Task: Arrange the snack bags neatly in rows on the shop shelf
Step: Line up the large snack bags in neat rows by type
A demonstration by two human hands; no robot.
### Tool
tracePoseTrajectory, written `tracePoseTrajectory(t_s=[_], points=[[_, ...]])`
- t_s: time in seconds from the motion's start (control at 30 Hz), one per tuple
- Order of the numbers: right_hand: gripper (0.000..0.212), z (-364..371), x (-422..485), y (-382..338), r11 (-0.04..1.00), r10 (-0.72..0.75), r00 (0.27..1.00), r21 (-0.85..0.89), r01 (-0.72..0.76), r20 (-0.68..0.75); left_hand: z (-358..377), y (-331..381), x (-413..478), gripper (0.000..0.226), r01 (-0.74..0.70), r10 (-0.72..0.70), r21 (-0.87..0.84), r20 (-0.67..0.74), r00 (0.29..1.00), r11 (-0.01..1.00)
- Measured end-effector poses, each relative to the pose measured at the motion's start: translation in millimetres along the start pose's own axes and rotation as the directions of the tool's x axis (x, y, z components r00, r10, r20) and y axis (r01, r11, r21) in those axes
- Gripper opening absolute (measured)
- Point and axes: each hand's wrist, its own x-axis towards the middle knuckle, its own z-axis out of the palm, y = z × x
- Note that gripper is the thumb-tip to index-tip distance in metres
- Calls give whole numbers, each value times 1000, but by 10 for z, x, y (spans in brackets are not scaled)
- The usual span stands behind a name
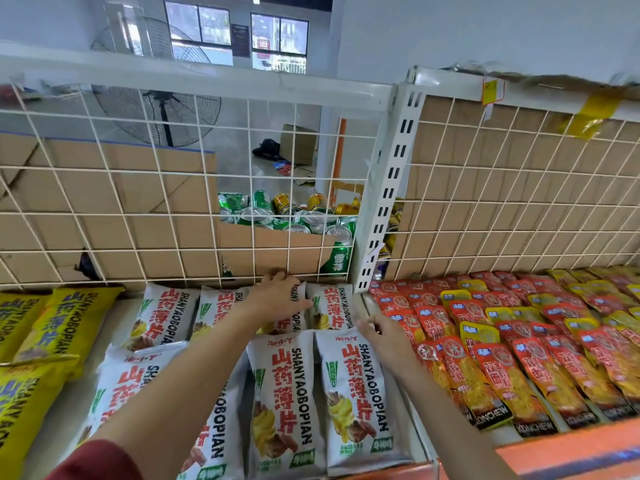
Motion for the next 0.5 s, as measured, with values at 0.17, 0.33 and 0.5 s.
tracePoseTrajectory(t_s=[0.17, 0.33, 0.5], points=[[40, 51, -27, -29, 1000, -5, 999, -13, 5, -51, -22, 15, -93, 55, -33, 26, -79, -78, 997, 996], [42, 97, -27, 4, 999, -25, 997, -41, 22, -79, -75, 64, -364, 49, -67, 45, -111, -188, 981, 992], [35, 149, -47, 18, 1000, -22, 992, -9, 21, -124, 156, 150, -875, 48, -95, 53, -176, -229, 972, 980]])
